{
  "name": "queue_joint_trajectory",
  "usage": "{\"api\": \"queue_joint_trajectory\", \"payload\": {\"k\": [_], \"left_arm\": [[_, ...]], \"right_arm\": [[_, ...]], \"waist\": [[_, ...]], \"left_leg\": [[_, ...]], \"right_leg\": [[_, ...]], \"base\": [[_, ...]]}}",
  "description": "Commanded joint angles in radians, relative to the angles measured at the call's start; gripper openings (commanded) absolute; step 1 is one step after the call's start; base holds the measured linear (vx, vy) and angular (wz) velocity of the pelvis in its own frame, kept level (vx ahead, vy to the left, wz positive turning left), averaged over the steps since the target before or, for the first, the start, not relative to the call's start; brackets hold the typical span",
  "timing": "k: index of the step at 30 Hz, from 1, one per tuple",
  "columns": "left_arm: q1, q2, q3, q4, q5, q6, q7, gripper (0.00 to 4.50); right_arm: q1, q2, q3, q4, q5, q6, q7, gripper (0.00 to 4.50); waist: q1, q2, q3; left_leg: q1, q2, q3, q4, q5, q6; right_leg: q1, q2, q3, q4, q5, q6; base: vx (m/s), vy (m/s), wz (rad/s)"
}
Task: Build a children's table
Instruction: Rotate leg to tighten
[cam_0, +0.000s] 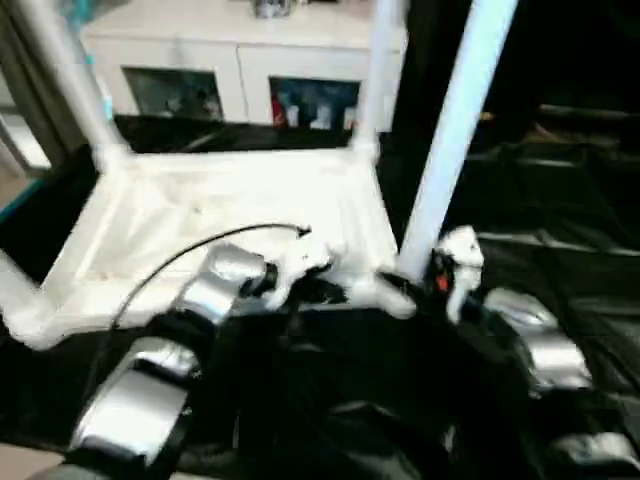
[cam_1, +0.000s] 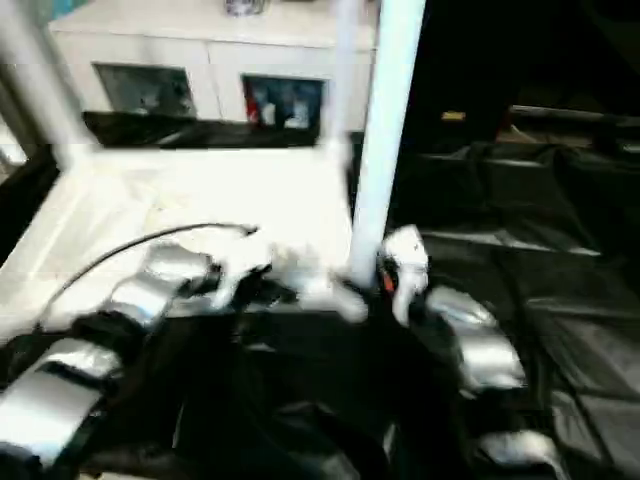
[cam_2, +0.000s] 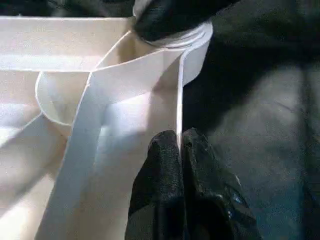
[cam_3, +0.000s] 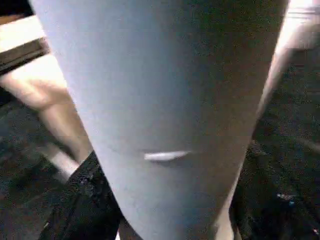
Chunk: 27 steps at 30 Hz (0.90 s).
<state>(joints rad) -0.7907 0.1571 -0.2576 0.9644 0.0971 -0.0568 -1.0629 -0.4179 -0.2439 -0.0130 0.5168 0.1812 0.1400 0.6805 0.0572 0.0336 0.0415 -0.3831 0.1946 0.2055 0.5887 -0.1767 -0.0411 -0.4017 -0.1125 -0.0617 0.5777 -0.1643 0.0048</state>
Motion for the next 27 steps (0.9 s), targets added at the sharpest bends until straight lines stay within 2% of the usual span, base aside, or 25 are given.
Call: {"api": "queue_joint_trajectory", "payload": {"k": [1, 2, 3, 5, 7, 10, 11, 15, 16, 17, 18, 21, 22, 24, 27], "left_arm": [[-0.038, -0.041, 0.021, 0.010, 0.000, 0.015, 0.102, 0.00], [-0.044, -0.062, 0.022, 0.020, 0.004, 0.022, 0.141, 0.00], [-0.051, -0.090, 0.023, 0.032, 0.007, 0.031, 0.188, 0.00], [-0.061, -0.124, 0.027, 0.048, 0.012, 0.037, 0.251, 0.00], [-0.067, -0.147, 0.024, 0.059, 0.015, 0.034, 0.274, 0.00], [-0.070, -0.157, 0.021, 0.067, 0.019, 0.023, 0.270, 0.00], [-0.070, -0.156, 0.019, 0.066, 0.019, 0.019, 0.263, 0.00], [-0.063, -0.138, 0.013, 0.059, 0.020, -0.003, 0.217, 0.00], [-0.055, -0.124, 0.006, 0.057, 0.017, -0.027, 0.180, 0.00], [-0.050, -0.114, 0.002, 0.052, 0.015, -0.036, 0.158, 0.00], [-0.043, -0.105, -0.003, 0.046, 0.012, -0.049, 0.131, 0.00], [-0.032, -0.089, -0.009, 0.034, 0.006, -0.071, 0.080, 0.00], [-0.015, -0.063, -0.017, 0.012, -0.004, -0.090, 0.006, 0.00], [0.002, -0.032, -0.024, -0.012, -0.016, -0.102, -0.075, 0.00], [0.012, -0.008, -0.012, -0.024, -0.034, -0.102, -0.124, 0.00]], "right_arm": [[0.011, 0.048, 0.005, 0.088, -0.015, 0.038, -0.100, 2.38], [-0.004, 0.072, -0.005, 0.111, -0.014, 0.036, -0.148, 2.38], [-0.025, 0.102, -0.015, 0.139, -0.021, 0.032, -0.222, 2.38], [-0.053, 0.140, -0.023, 0.175, -0.040, 0.021, -0.309, 2.38], [-0.074, 0.166, -0.016, 0.201, -0.068, 0.010, -0.360, 2.38], [-0.085, 0.190, -0.011, 0.205, -0.066, -0.035, -0.344, 2.38], [-0.085, 0.190, -0.006, 0.199, -0.066, -0.047, -0.328, 2.94], [-0.081, 0.176, 0.007, 0.170, -0.058, -0.068, -0.263, 3.27], [-0.076, 0.162, 0.015, 0.148, -0.045, -0.088, -0.201, 3.42], [-0.071, 0.150, 0.017, 0.127, -0.030, -0.085, -0.157, 3.42], [-0.064, 0.133, 0.025, 0.104, -0.020, -0.082, -0.109, 3.42], [-0.049, 0.097, 0.045, 0.073, -0.010, -0.081, -0.027, 3.42], [-0.019, 0.038, 0.074, 0.021, 0.002, -0.065, 0.090, 3.42], [0.012, -0.025, 0.090, -0.038, 0.032, -0.030, 0.208, 3.42], [0.038, -0.080, 0.087, -0.086, 0.073, 0.012, 0.325, 3.42]], "waist": [[-0.006, 0.000, -0.055], [-0.010, -0.006, -0.054], [-0.013, 0.000, -0.054], [-0.017, -0.001, -0.054], [-0.020, -0.002, -0.053], [-0.025, -0.001, -0.054], [-0.025, -0.001, -0.053], [-0.025, 0.000, -0.055], [-0.026, -0.002, -0.058], [-0.026, -0.001, -0.059], [-0.025, -0.005, -0.059], [-0.021, -0.004, -0.063], [-0.015, -0.006, -0.064], [-0.009, -0.003, -0.066], [0.000, -0.003, -0.070]], "left_leg": [[0.028, 0.032, -0.023, -0.086, -0.357, -0.021], [0.030, 0.031, -0.023, -0.086, -0.371, -0.020], [0.031, 0.030, -0.024, -0.086, -0.382, -0.022], [0.034, 0.028, -0.025, -0.086, -0.404, -0.030], [0.031, 0.026, -0.027, -0.087, -0.413, -0.028], [0.031, 0.026, -0.029, -0.088, -0.434, -0.018], [0.031, 0.027, -0.030, -0.088, -0.436, -0.016], [0.024, 0.029, -0.030, -0.090, -0.417, -0.004], [0.021, 0.028, -0.029, -0.089, -0.400, 0.003], [0.021, 0.029, -0.028, -0.089, -0.390, 0.007], [0.019, 0.029, -0.026, -0.088, -0.371, 0.021], [0.016, 0.030, -0.023, -0.082, -0.311, 0.045], [0.015, 0.031, -0.021, -0.077, -0.268, 0.065], [0.011, 0.035, -0.020, -0.073, -0.218, 0.093], [0.014, 0.037, -0.016, -0.066, -0.182, 0.125]], "right_leg": [[0.030, -0.038, 0.028, -0.076, -0.373, -0.193], [0.028, -0.036, 0.027, -0.081, -0.377, -0.189], [0.026, -0.035, 0.027, -0.082, -0.375, -0.189], [0.024, -0.035, 0.026, -0.085, -0.399, -0.182], [0.024, -0.035, 0.023, -0.088, -0.418, -0.174], [0.024, -0.036, 0.022, -0.093, -0.436, -0.158], [0.023, -0.035, 0.023, -0.094, -0.433, -0.158], [0.029, -0.035, 0.024, -0.087, -0.382, -0.172], [0.033, -0.035, 0.024, -0.083, -0.347, -0.183], [0.034, -0.035, 0.025, -0.080, -0.326, -0.189], [0.036, -0.035, 0.026, -0.079, -0.295, -0.199], [0.041, -0.038, 0.027, -0.070, -0.232, -0.222], [0.048, -0.037, 0.025, -0.064, -0.179, -0.240], [0.054, -0.035, 0.023, -0.053, -0.106, -0.258], [0.052, -0.033, 0.022, -0.042, -0.040, -0.291]], "base": [[0.000, 0.000, 0.00], [0.000, 0.000, 0.00], [0.000, 0.000, 0.00], [0.000, 0.000, 0.00], [0.000, 0.000, 0.00], [0.000, 0.000, 0.00], [0.000, 0.000, 0.00], [0.000, 0.000, 0.00], [0.000, 0.000, 0.00], [0.000, 0.000, 0.00], [0.000, 0.000, 0.00], [0.000, 0.000, 0.00], [0.000, 0.000, 0.00], [0.000, 0.000, 0.00], [0.000, 0.000, 0.00]]}}
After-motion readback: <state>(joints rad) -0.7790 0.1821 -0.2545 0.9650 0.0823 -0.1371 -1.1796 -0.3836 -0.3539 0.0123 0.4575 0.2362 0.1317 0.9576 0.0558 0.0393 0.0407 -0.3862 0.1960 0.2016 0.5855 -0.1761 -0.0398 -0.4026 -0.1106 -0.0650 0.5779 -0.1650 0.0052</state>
